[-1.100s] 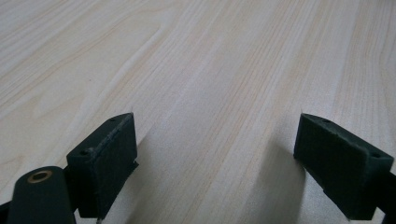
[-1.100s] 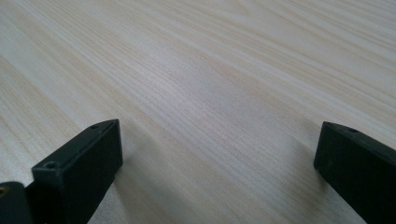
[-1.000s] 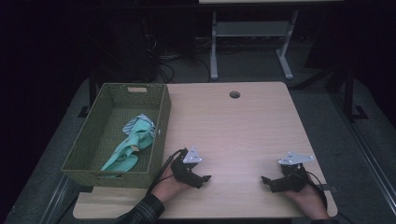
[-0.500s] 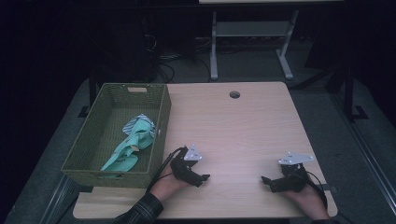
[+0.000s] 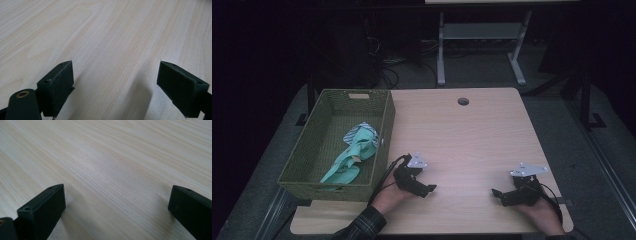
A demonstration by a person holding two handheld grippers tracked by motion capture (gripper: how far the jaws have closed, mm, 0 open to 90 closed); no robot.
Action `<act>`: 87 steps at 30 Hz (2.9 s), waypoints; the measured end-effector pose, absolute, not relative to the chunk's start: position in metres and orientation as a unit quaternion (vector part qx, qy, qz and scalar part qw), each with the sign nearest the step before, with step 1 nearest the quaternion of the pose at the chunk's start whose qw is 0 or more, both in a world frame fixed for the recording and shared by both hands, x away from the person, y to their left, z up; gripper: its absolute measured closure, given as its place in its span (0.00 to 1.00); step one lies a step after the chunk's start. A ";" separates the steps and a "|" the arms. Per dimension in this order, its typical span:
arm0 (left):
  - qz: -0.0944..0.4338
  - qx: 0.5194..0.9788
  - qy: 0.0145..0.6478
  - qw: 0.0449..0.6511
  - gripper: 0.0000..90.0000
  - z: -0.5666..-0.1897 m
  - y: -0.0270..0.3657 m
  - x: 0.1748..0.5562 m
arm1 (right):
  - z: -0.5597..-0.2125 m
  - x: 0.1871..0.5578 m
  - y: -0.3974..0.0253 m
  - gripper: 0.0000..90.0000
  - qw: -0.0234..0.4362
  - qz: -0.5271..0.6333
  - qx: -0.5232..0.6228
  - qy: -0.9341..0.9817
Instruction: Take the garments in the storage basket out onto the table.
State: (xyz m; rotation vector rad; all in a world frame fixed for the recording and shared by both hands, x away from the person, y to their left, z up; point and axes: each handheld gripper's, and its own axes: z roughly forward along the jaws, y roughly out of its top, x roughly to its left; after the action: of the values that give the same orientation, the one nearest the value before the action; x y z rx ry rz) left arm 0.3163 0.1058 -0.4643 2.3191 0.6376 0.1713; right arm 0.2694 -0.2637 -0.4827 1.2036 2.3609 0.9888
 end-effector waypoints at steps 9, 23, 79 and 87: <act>0.064 0.898 0.251 0.356 0.15 -0.459 0.106 0.317 | -0.483 0.269 -0.264 0.01 0.155 0.345 0.421 0.824; 0.063 0.897 0.253 0.356 0.15 -0.449 0.105 0.320 | -0.483 0.269 -0.264 0.01 0.155 0.345 0.421 0.824; 0.046 0.905 0.249 0.343 0.15 -0.398 0.105 0.326 | -0.483 0.269 -0.264 0.01 0.155 0.345 0.421 0.824; 0.054 0.902 0.246 0.352 0.15 -0.387 0.108 0.328 | -0.483 0.269 -0.264 0.01 0.155 0.345 0.421 0.824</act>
State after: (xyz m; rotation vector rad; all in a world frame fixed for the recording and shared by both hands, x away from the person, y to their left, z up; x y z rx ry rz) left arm 0.3280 0.1085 -0.3875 2.3332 0.6362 0.1402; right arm 0.2692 -0.2636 -0.4827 1.2068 2.3619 0.9895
